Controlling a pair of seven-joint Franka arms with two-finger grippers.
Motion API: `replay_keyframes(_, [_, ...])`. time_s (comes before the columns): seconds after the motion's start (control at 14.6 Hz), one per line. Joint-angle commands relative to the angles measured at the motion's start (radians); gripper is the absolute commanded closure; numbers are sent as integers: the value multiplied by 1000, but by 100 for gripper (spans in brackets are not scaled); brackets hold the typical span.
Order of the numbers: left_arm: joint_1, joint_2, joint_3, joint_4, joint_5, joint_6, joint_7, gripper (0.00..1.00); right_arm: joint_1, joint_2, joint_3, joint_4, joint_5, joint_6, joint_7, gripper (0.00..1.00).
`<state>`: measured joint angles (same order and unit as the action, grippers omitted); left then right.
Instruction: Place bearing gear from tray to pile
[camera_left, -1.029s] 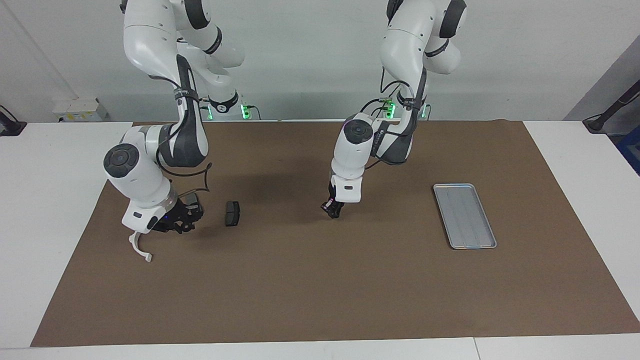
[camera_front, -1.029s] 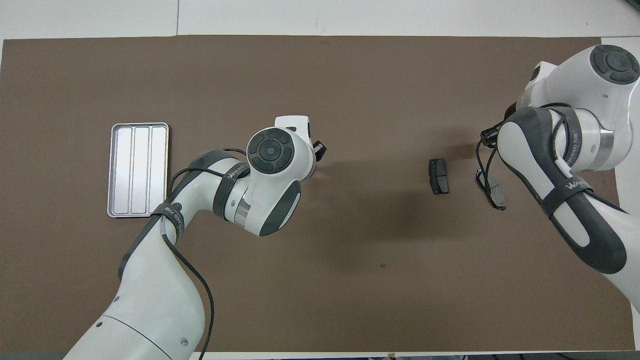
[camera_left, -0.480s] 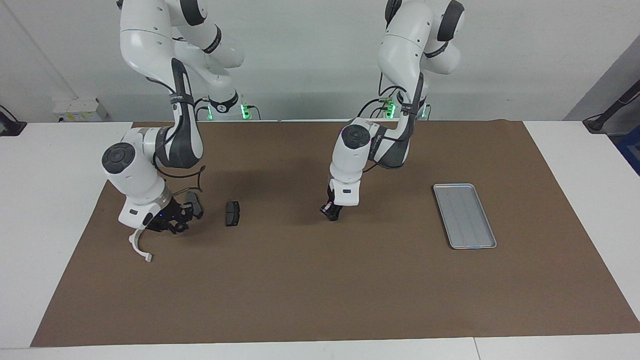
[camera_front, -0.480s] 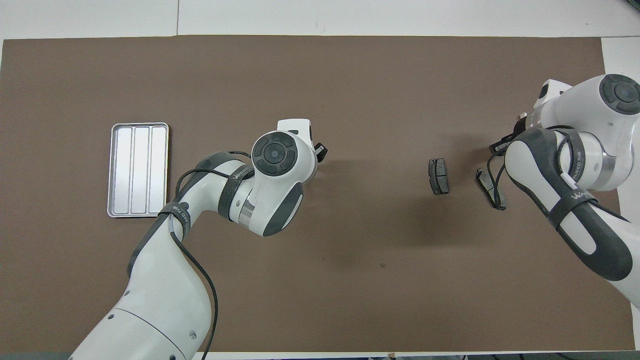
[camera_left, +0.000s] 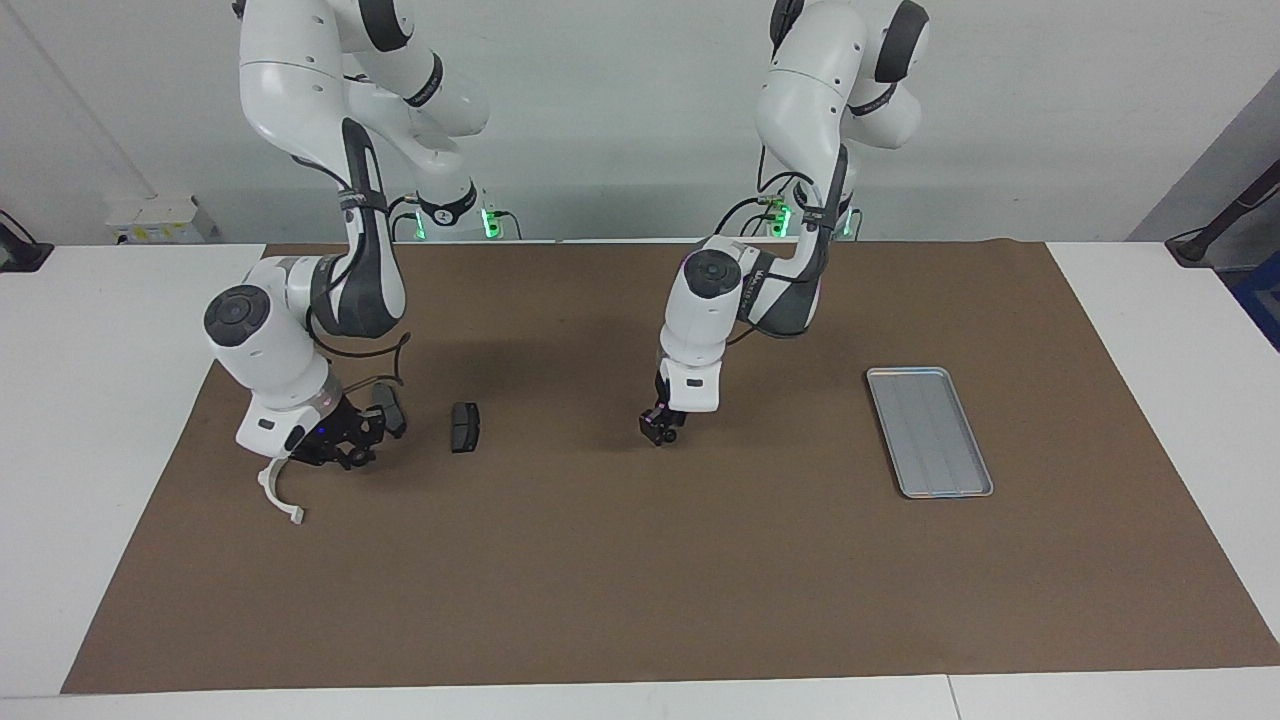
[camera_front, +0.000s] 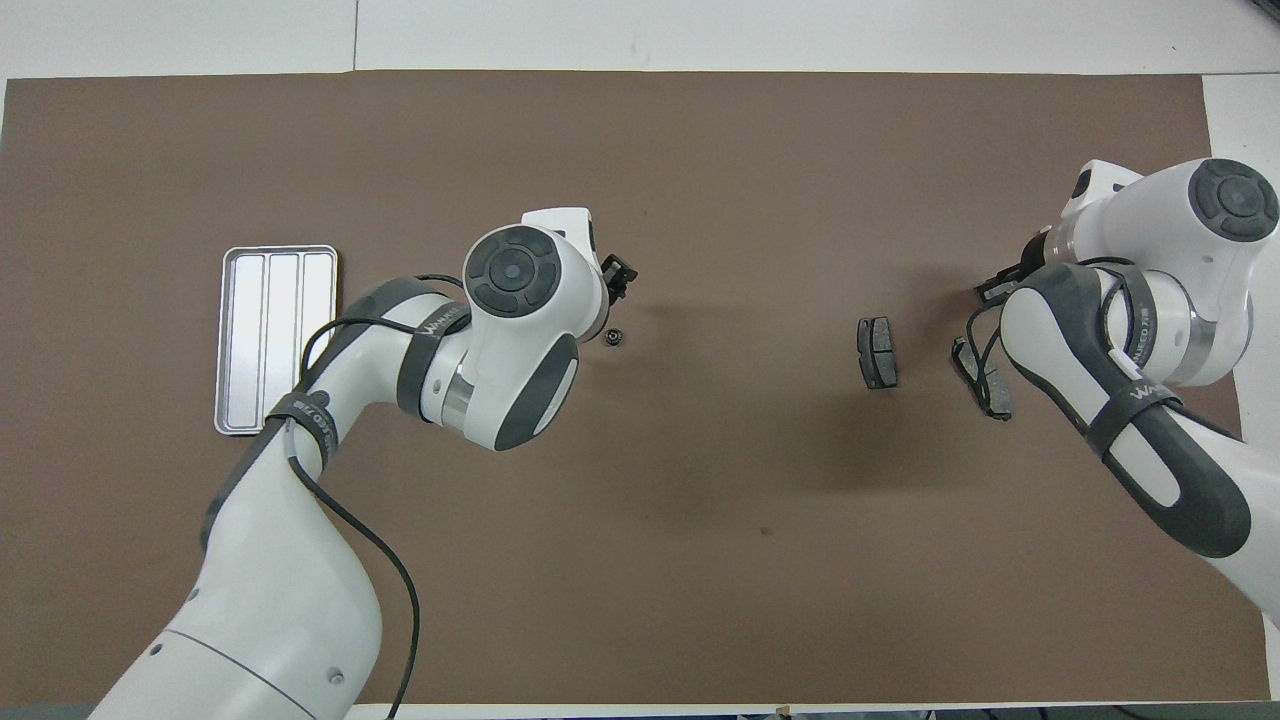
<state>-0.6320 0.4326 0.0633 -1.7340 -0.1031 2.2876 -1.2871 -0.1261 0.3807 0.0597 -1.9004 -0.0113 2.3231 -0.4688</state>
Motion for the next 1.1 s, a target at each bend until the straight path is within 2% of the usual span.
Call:
replay_keyframes(0.0, [111, -144, -2, -22, 17, -147, 79, 0, -12, 10, 15, -8, 4, 33, -17, 100])
replay_keyframes(0.34, [316, -300, -2, -16, 17, -382, 410, 0, -7, 27, 15, -8, 4, 70, -8, 100])
replay_keyframes(0.41, [345, -323, 0, -16, 17, -416, 476, 0, -6, 27, 15, -8, 4, 68, -7, 94])
replay_keyframes(0.48, [372, -348, 0, -16, 17, -442, 521, 0, -6, 27, 15, -8, 4, 68, -7, 74])
replay_keyframes(0.62, [429, -409, 0, -15, 19, -505, 598, 0, -6, 27, 15, -8, 4, 68, -7, 45])
replay_keyframes(0.75, [481, -449, 0, 2, 19, -566, 679, 0, -6, 27, 15, -6, 4, 64, -7, 34])
replay_keyframes(0.82, [507, -453, 0, 29, 20, -604, 713, 0, -6, 26, 15, -6, 4, 61, -7, 24])
replay_keyframes(0.89, [523, -447, -2, 65, 22, -640, 753, 0, -6, 21, 17, -3, 4, 52, -2, 19])
replay_keyframes(1.03, [573, -442, -16, 106, 65, -703, 824, 0, 3, 0, 23, 6, 5, 0, 51, 19])
